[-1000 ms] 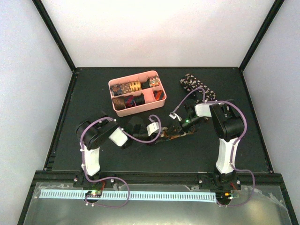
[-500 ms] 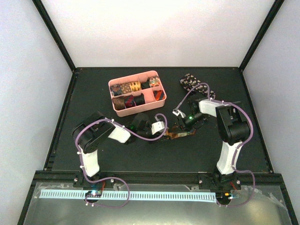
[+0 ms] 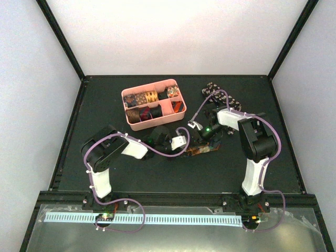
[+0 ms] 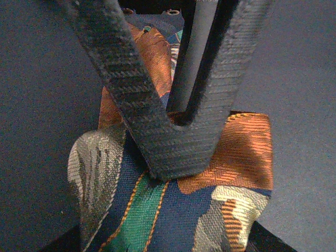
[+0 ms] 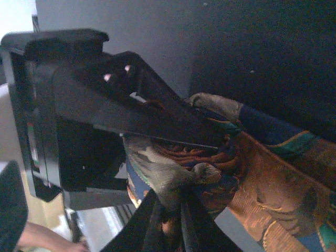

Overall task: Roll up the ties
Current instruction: Roll the tie at the center of the board.

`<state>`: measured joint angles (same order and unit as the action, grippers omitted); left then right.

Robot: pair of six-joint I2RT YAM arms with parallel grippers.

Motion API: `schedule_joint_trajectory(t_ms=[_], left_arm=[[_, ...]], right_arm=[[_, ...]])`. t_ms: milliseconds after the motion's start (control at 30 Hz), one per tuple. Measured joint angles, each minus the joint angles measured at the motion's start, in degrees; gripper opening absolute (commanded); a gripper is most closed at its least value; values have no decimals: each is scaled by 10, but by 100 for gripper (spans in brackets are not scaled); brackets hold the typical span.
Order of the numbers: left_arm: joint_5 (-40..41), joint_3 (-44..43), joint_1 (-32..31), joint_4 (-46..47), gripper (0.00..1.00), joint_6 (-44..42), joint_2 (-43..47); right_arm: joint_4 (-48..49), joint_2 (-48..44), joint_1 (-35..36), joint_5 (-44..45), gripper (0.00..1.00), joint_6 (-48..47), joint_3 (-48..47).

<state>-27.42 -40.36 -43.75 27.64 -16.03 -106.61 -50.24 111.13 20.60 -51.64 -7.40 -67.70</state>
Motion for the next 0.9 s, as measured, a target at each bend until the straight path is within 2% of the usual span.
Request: schedule_joint_trajectory(t_ms=[67, 167, 300, 500, 667, 900], left_arm=[[2, 0, 0, -2, 45, 0, 0], [4, -1, 0, -4, 67, 2, 0], [2, 16, 8, 4, 80, 15, 5], [-7, 64, 26, 66, 86, 39, 25], [-17, 71, 28, 133, 88, 62, 21], [-42, 71, 28, 238, 92, 110, -37]], right_arm=[[-3, 0, 0, 1, 2, 1, -1], [-3, 0, -1, 3, 2, -2, 0], [2, 0, -11, 6, 2, -2, 8], [21, 2, -53, 41, 2, -2, 36], [39, 2, -55, 53, 2, 0, 49], [58, 9, -55, 44, 2, 13, 59]])
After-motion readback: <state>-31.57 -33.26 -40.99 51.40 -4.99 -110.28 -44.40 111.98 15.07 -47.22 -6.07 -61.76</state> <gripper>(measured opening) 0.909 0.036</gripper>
